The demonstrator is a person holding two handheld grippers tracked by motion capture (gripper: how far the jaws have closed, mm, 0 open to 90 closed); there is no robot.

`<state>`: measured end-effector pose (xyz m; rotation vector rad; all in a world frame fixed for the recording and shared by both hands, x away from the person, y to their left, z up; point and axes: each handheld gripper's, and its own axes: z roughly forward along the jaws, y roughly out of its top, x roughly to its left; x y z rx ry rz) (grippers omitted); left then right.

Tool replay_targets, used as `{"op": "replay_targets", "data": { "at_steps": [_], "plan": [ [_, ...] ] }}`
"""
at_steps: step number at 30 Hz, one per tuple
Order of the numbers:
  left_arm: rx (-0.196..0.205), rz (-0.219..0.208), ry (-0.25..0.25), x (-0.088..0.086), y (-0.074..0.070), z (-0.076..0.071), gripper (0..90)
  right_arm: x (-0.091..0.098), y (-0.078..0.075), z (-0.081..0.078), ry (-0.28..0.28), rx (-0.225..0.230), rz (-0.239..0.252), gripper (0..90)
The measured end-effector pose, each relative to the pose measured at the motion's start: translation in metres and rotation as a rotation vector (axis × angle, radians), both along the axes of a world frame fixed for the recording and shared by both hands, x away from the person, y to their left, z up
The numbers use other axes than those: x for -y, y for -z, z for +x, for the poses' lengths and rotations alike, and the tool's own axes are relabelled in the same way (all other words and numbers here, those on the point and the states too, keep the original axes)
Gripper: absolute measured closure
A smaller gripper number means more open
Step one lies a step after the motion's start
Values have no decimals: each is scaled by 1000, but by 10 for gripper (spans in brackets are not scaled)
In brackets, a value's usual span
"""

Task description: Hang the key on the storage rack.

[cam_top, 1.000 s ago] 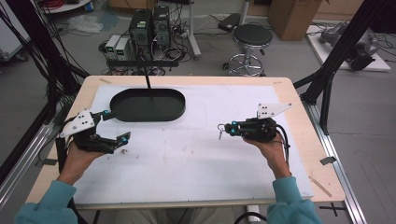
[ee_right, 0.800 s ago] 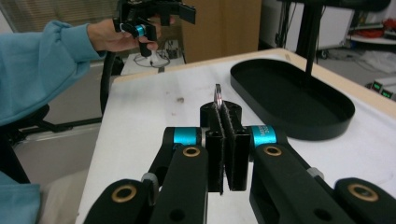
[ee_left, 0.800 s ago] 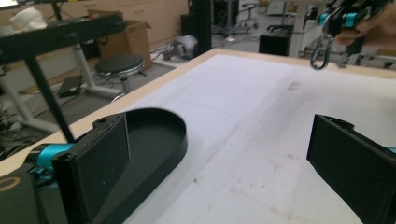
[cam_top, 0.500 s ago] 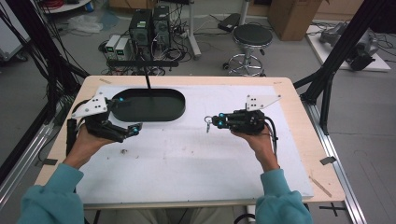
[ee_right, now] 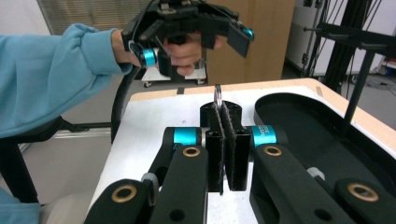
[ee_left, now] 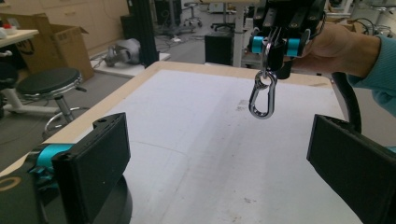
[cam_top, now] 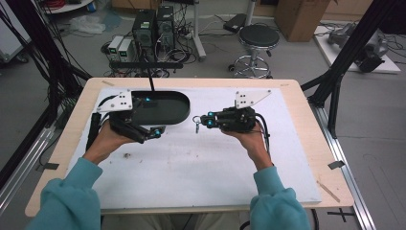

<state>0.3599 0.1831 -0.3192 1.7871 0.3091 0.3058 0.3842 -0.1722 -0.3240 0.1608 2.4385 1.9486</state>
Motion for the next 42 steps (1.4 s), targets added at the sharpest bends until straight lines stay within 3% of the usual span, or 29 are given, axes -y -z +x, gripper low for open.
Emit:
{"op": "replay_targets", "data": {
  "at_steps": [3,12,19,22,24,29,32,42],
  "plan": [
    [-14,9,7,7,1,3,64,-3,-1,0,-4,-1,1,889],
    [-71,-23,122,25,7,6,83,-11,-2,-1,-27,6,5,889],
    [-75,-33,165,36,5,6,115,-14,-2,-3,-38,10,4,889],
    [-68,-27,177,41,4,4,188,-17,-1,-4,-45,7,2,889],
    [-78,-8,187,44,3,4,212,-18,-1,-4,-48,7,0,889],
    [-87,-5,195,47,3,5,261,-19,0,-5,-54,3,-9,889],
    [-103,-6,204,46,4,6,352,-20,0,-5,-59,7,-5,889],
    [-80,-16,238,45,2,4,609,-22,1,-4,-73,6,-8,888]
  ]
}}
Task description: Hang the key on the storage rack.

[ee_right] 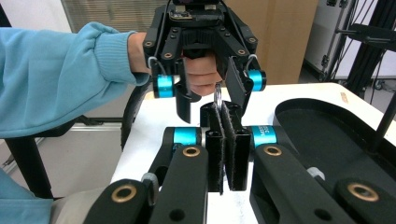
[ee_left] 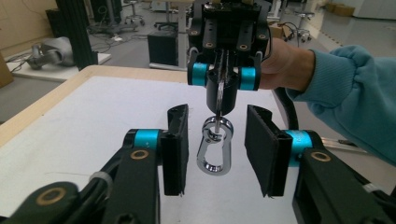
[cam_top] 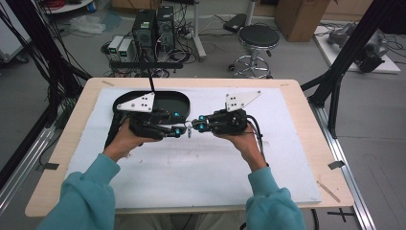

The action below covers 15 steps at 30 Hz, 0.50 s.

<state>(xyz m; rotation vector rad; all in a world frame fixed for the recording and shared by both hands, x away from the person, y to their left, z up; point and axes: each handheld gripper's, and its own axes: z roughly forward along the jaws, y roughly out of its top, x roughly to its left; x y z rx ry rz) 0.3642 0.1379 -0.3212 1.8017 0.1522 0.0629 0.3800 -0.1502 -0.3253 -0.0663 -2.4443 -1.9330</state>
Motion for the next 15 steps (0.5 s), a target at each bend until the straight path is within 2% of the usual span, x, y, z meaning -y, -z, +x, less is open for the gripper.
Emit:
{"op": "replay_targets", "data": {
  "at_steps": [9,15],
  "plan": [
    [6,-2,25,1,0,0,729,0,0,0,-10,1,2,888],
    [13,-3,23,2,0,-1,753,0,0,-1,-17,1,0,888]
  ]
}}
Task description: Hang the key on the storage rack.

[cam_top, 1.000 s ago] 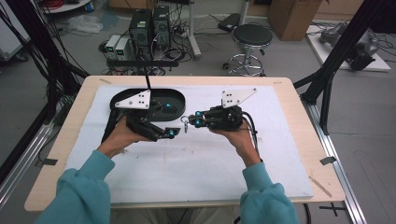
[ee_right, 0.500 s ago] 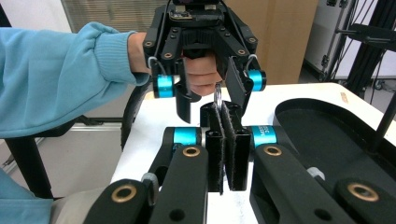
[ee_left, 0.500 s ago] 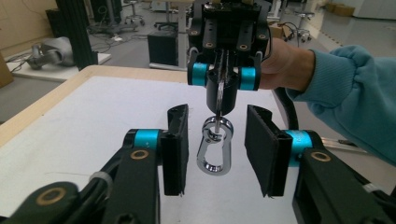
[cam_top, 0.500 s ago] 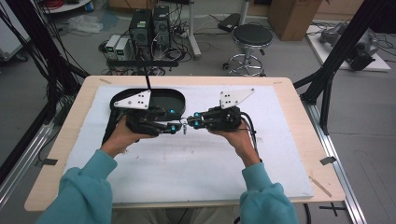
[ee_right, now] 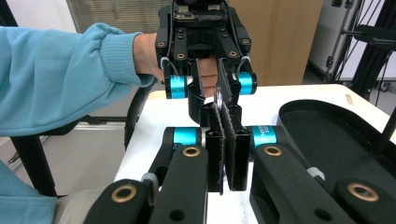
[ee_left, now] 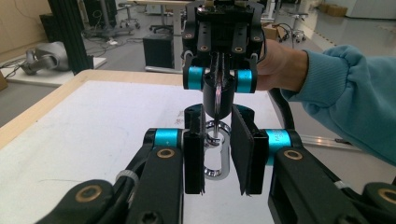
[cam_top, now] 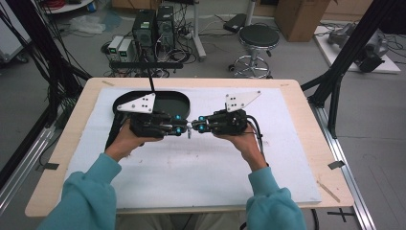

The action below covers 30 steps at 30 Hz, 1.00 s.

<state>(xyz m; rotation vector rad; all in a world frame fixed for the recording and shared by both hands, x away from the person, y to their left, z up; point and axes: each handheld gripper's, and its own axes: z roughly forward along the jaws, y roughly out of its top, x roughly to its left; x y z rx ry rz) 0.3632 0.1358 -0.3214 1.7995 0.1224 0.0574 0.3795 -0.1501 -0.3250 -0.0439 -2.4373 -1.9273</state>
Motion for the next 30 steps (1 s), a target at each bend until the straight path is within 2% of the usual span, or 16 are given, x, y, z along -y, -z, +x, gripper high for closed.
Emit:
{"op": "replay_targets", "data": {
  "at_steps": [8,18,30],
  "plan": [
    [5,-9,4,0,-1,-2,814,-1,1,0,-2,-8,-6,888],
    [13,0,-6,-2,-2,-1,867,-3,2,1,-8,-4,-6,888],
    [10,-2,-4,-1,-2,-2,882,-4,2,1,-12,-1,-2,887]
  ]
}}
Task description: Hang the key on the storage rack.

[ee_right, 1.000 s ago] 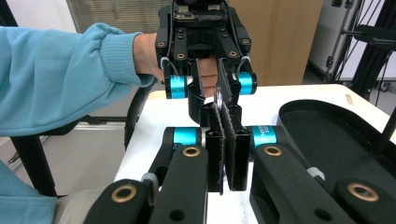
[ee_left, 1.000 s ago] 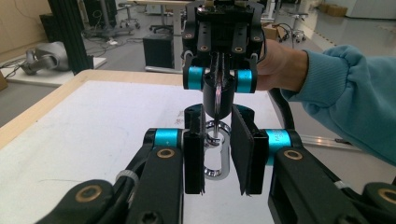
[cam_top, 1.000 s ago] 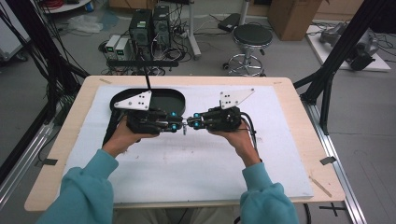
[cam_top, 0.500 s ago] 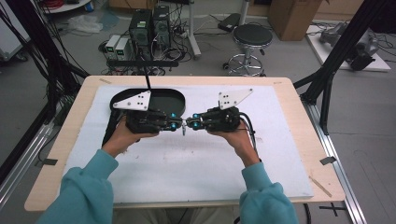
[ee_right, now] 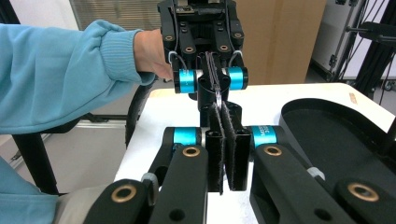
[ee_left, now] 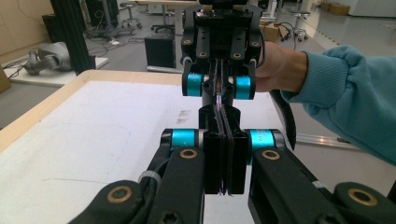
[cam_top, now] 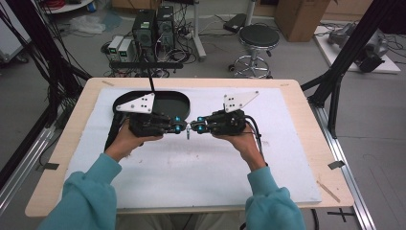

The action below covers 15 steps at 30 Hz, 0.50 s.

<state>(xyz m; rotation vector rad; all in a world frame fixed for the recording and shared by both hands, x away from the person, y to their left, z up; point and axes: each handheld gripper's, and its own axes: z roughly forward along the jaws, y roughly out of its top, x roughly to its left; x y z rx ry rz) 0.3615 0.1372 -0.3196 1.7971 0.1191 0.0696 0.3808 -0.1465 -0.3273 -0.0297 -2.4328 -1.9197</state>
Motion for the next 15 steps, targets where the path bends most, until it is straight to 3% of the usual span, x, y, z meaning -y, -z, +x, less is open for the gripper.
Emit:
{"op": "replay_targets", "data": {
  "at_steps": [5,7,8,9,10,12,14,15],
  "plan": [
    [20,5,-23,1,0,-2,885,0,0,0,4,10,-3,872],
    [36,4,-39,1,-1,-2,886,0,0,0,28,24,0,722],
    [39,-2,-46,0,-1,-1,886,0,0,0,55,18,3,588],
    [45,-5,-52,0,-1,-2,886,1,1,-2,124,33,-18,368],
    [48,-2,-55,-1,-1,-1,886,1,1,-2,124,33,-18,368],
    [46,4,-66,-2,-1,-1,886,1,2,-5,230,53,-39,87],
    [39,17,-85,-4,-2,0,886,3,3,-6,287,54,-40,11],
    [36,19,-94,-5,-2,1,885,8,2,-6,306,38,-15,8]
  ]
}}
